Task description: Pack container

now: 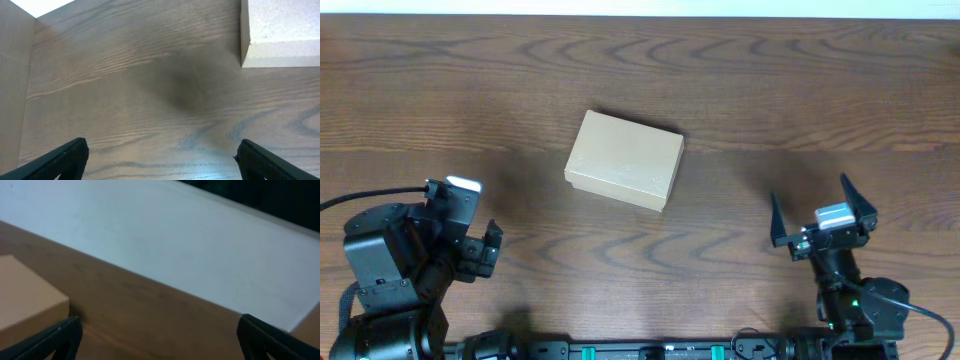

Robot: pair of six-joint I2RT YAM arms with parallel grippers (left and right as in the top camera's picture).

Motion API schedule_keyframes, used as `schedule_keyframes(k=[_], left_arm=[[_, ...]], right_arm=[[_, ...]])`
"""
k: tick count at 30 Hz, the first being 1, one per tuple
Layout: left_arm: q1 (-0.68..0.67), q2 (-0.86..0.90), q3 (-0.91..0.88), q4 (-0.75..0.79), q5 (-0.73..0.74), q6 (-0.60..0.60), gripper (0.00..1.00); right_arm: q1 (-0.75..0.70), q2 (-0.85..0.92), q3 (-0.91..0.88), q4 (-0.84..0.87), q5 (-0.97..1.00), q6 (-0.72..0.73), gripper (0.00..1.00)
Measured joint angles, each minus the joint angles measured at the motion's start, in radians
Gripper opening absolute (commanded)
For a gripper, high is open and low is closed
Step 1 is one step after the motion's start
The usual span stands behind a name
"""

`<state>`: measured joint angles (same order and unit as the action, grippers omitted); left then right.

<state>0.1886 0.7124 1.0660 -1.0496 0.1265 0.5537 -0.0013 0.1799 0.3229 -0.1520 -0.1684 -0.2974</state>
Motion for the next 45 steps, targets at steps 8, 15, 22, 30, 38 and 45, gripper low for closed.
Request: schedule_keyframes(k=[8,15,22,30,38,45], left_arm=[[0.000,0.000,0.000,0.000,0.000,0.000,0.95],[0.000,0.000,0.000,0.000,0.000,0.000,0.95],[0.000,0.000,0.000,0.000,0.000,0.000,0.95],[0.000,0.000,0.000,0.000,0.000,0.000,0.95],[0.000,0.000,0.000,0.000,0.000,0.000,0.95],[0.000,0.000,0.000,0.000,0.000,0.000,0.95]], right_arm=[[0.000,-0.060,-0.173,0.092,0.042,0.000,0.99],[-0.002,-0.061,-0.256,0.094,0.055,0.000,0.99],[-0.024,-0.062,-0.300,0.087,0.072,0.002,0.99],[-0.024,-0.061,-0.312,0.083,0.092,0.039,0.99],[-0.024,-0.022,-0.312,0.083,0.098,0.132,0.99],[-0.024,-0.021,-0.312,0.083,0.098,0.148,0.99]])
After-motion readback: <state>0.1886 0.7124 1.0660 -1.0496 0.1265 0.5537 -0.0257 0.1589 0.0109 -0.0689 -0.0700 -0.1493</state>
